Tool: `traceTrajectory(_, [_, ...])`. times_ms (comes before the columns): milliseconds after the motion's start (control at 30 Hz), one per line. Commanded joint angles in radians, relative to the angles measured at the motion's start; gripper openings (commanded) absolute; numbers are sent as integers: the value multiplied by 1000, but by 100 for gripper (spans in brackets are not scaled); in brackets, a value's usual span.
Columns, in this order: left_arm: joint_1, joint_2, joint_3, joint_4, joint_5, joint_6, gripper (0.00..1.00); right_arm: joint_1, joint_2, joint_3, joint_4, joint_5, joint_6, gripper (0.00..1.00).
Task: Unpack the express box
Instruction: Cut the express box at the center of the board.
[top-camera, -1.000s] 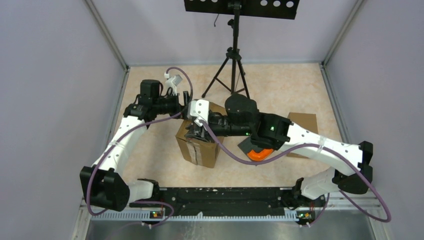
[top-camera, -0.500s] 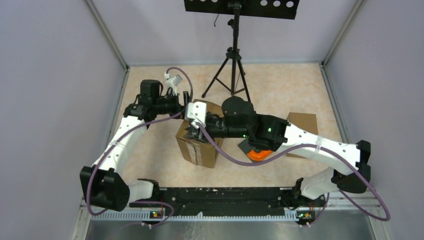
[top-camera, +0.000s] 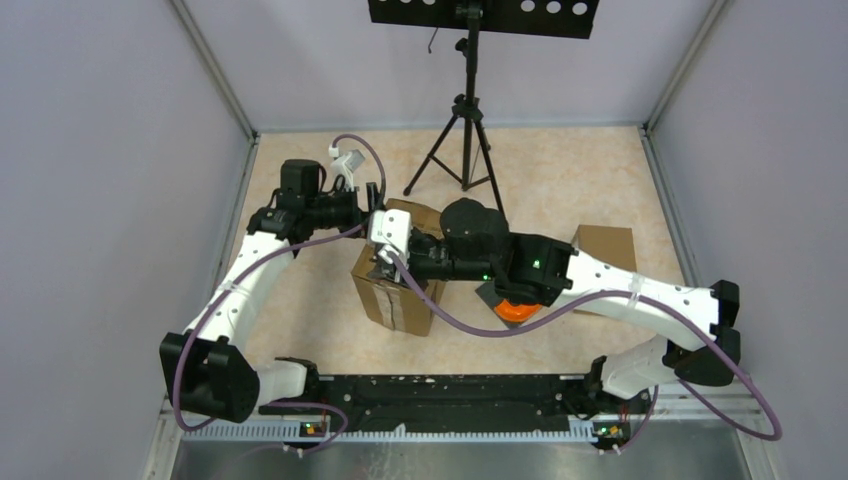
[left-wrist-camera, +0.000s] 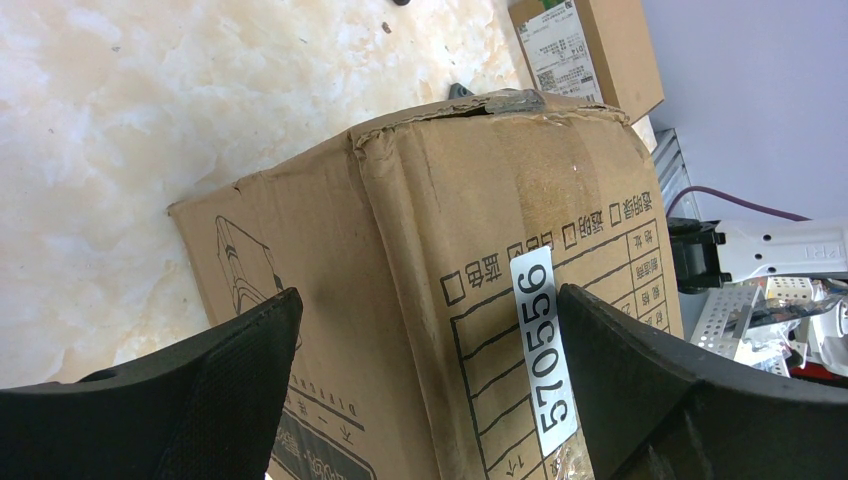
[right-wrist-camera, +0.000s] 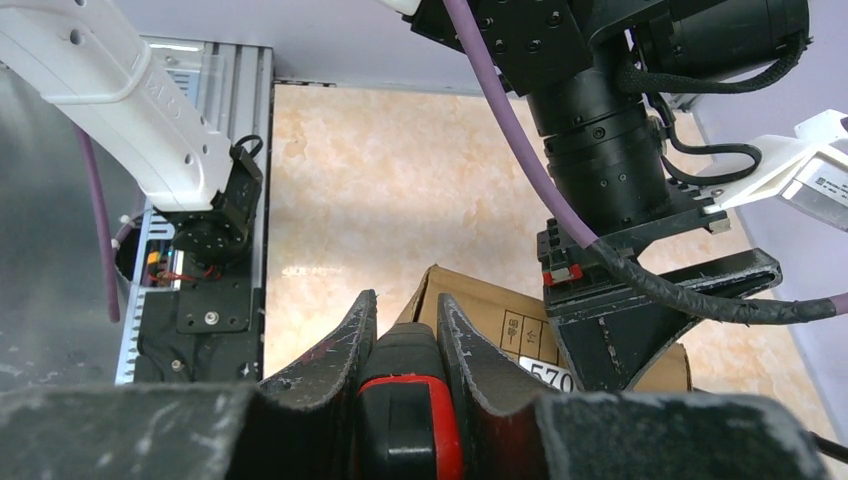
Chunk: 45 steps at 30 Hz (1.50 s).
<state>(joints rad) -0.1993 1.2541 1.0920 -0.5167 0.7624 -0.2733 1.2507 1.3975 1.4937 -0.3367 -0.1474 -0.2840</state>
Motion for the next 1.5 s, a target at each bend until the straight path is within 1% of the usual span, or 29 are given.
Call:
traceTrajectory(0, [-8,3,5,-75,-20,57,98,23,-1,6,32,75,-35,0])
traceTrajectory(267, [-8,8,7,-79,-21,57,98,51,0,-21,37,171,-44,0])
traceTrajectory(600, [-8,14,7,-78,-20,64,98,51,0,-57,21,197,47,0])
traceTrajectory(933, [-8,31,24,-109,-33,94,98,51,-21,29,-64,227,77,0])
traceTrajectory(1133, [-5,49,26,-123,-40,114,98,51,-42,43,-96,236,99,0])
traceTrajectory(1367, [-6,62,37,-142,-52,136,98,51,-40,77,-144,243,121,0])
traceTrajectory(1467, [-6,61,36,-144,-53,140,98,49,-16,100,-181,263,145,0])
